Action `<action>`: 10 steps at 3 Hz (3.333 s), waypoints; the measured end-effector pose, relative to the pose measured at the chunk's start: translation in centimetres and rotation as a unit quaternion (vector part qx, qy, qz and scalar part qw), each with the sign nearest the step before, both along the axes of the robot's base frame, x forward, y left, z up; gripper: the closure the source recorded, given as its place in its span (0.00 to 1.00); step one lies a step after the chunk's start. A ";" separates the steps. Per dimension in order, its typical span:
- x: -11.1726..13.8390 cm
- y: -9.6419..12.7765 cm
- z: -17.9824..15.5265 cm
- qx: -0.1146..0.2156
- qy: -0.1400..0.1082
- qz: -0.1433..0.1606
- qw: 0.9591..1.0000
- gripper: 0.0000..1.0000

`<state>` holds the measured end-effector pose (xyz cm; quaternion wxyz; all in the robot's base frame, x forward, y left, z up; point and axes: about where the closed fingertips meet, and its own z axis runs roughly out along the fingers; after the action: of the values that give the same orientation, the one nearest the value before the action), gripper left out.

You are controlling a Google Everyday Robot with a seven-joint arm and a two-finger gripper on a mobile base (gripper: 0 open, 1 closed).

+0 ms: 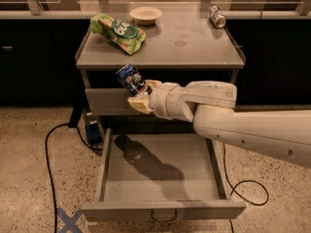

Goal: Pick pepsi can from middle drawer and place on counter

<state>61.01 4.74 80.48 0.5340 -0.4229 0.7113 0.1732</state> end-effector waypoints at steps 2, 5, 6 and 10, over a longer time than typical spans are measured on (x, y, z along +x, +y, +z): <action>6.8 -1.8 11.2 -0.012 -0.126 -0.037 0.991 1.00; 20.1 -4.0 18.1 -0.039 -0.176 -0.123 0.976 1.00; 23.9 -3.3 14.3 -0.039 -0.130 -0.134 0.982 1.00; 26.5 -9.6 6.8 -0.138 -0.072 -0.155 0.976 1.00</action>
Offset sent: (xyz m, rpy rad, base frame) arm 0.1253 -0.0332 0.1991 -0.0337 -0.4366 -0.1393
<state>87.55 -4.83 87.23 0.5404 -0.3881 0.7454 -0.0423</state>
